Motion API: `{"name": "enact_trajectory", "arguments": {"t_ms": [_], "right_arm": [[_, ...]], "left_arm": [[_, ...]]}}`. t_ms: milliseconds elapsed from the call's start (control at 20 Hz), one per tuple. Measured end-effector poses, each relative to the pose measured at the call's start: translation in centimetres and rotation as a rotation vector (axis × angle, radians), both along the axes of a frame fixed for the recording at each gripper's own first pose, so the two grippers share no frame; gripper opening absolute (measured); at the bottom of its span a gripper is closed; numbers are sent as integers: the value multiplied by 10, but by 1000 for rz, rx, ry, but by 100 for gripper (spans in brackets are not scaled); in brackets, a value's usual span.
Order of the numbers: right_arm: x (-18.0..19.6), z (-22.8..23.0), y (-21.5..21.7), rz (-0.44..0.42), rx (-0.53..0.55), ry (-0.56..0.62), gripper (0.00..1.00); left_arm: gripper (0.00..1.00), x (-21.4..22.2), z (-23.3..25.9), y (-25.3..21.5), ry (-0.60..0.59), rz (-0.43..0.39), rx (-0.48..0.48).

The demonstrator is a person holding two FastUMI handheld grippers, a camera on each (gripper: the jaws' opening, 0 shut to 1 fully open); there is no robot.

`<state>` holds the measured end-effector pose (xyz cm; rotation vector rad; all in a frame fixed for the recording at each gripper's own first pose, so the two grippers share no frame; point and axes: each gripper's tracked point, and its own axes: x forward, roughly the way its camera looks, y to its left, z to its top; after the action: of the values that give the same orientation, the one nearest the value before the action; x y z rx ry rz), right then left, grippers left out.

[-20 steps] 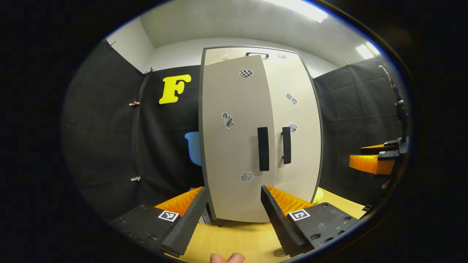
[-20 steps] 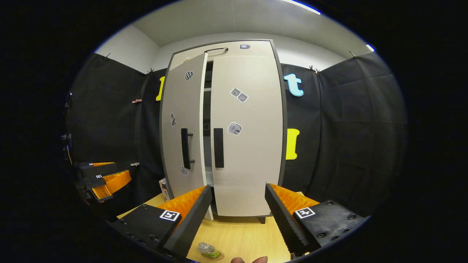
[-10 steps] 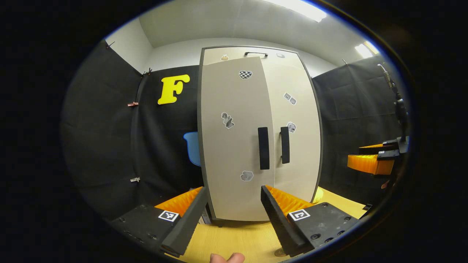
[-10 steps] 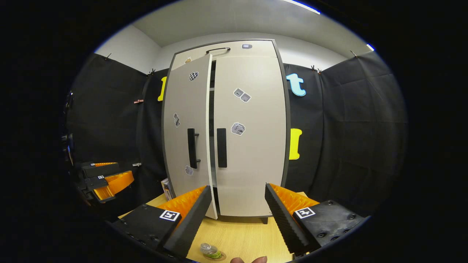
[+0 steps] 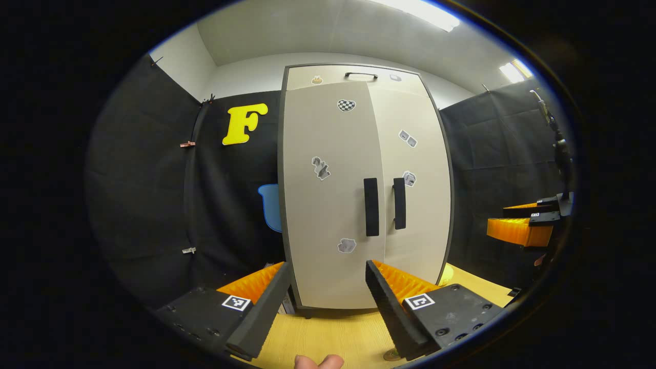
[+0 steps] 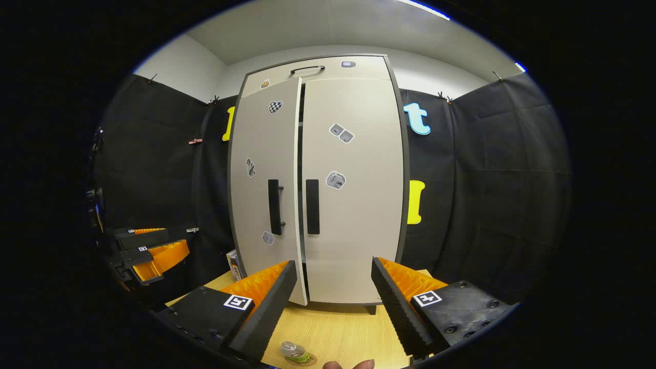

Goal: Grasp the bottle in the cabinet with the left hand and place it on the coaster, then close the right door with the right hand and the left door with the left hand.

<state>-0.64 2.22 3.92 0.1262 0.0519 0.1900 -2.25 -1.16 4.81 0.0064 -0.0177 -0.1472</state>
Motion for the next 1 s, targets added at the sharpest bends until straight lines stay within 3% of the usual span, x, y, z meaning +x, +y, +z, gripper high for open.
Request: {"name": "enact_trajectory", "arguments": {"t_ms": [1000], "right_arm": [[14, -10, -10, 13, 50, 9, 98]], "left_arm": [[93, 4, 7, -10, -9, 31, 18]]}}
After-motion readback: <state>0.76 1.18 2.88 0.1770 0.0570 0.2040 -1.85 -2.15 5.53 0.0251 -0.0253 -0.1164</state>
